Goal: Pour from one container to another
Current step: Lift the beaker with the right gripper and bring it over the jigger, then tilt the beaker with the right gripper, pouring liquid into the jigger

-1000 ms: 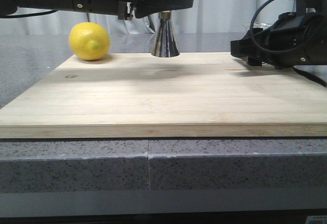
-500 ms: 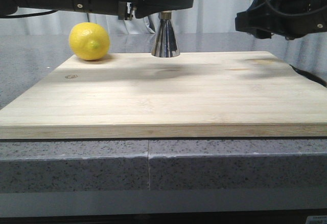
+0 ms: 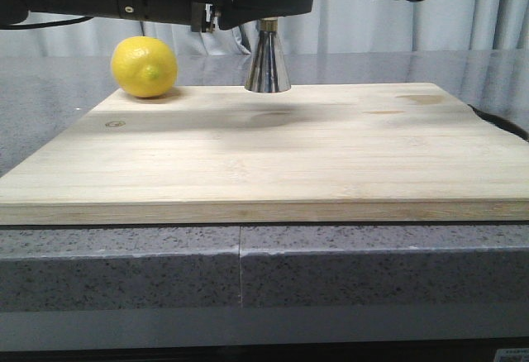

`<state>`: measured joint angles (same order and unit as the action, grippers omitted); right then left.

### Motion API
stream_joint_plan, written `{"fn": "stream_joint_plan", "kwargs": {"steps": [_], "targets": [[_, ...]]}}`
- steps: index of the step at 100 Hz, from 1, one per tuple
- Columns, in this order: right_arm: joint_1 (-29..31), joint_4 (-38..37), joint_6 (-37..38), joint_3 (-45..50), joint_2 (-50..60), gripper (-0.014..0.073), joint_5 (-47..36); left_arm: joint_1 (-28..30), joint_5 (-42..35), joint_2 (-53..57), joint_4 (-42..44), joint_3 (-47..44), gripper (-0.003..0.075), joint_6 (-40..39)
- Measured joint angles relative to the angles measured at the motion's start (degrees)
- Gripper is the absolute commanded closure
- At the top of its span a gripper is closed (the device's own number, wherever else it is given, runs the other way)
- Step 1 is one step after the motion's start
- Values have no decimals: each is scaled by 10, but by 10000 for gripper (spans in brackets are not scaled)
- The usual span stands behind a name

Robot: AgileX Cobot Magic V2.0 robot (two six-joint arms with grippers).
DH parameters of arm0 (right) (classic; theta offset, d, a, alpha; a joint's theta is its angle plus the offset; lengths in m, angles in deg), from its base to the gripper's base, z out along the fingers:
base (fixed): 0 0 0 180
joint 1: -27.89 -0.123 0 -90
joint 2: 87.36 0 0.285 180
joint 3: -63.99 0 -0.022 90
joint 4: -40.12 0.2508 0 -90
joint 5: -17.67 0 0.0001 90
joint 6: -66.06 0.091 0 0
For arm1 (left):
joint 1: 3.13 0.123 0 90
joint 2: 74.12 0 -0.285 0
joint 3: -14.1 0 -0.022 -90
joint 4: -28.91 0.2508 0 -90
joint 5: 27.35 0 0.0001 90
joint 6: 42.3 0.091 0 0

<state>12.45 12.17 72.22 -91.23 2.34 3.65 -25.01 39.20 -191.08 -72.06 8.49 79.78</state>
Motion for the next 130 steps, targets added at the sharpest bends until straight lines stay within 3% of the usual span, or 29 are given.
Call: {"fn": "stream_joint_plan", "kwargs": {"steps": [43,77,130], "targets": [[-70,-33,-1,-35,35,280,96,0,0,0,0,0,460,0],[-131,-110,-1,-69,40,280,175,0,0,0,0,0,460,0],[-140,-181,-1,-93,40,280,198,0,0,0,0,0,460,0]]}}
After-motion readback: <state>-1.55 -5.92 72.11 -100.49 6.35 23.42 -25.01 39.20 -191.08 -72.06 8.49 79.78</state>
